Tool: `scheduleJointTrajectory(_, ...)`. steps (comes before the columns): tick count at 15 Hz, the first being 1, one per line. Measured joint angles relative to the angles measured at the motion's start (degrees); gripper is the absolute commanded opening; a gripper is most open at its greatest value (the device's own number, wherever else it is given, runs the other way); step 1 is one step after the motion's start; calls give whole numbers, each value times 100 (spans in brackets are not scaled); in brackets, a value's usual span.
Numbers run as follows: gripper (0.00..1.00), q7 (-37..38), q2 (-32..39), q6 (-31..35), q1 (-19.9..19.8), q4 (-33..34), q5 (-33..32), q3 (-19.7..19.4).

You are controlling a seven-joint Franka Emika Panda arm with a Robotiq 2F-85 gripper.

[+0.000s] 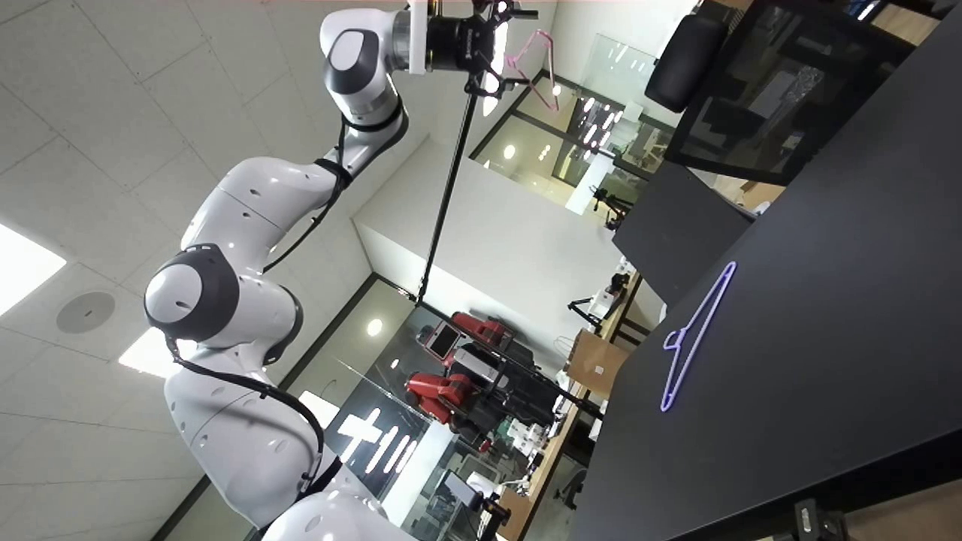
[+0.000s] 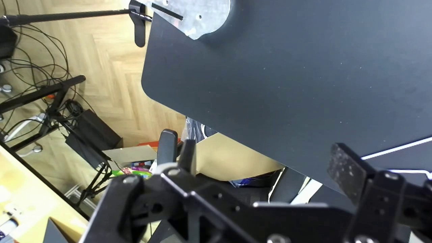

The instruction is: Unhang the pink coat hanger and put it on the table

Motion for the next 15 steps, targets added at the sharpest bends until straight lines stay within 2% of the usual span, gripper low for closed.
scheduleJointTrajectory(6,100,-9,0,0,-1,2,5,1)
scheduleJointTrajectory(9,100,-44,36,380,-65,-4,146,113)
scheduleJointTrajectory(12,100,-122,188,904,-207,185,882,383)
scheduleJointTrajectory(15,100,-152,475,1053,-385,661,1892,676)
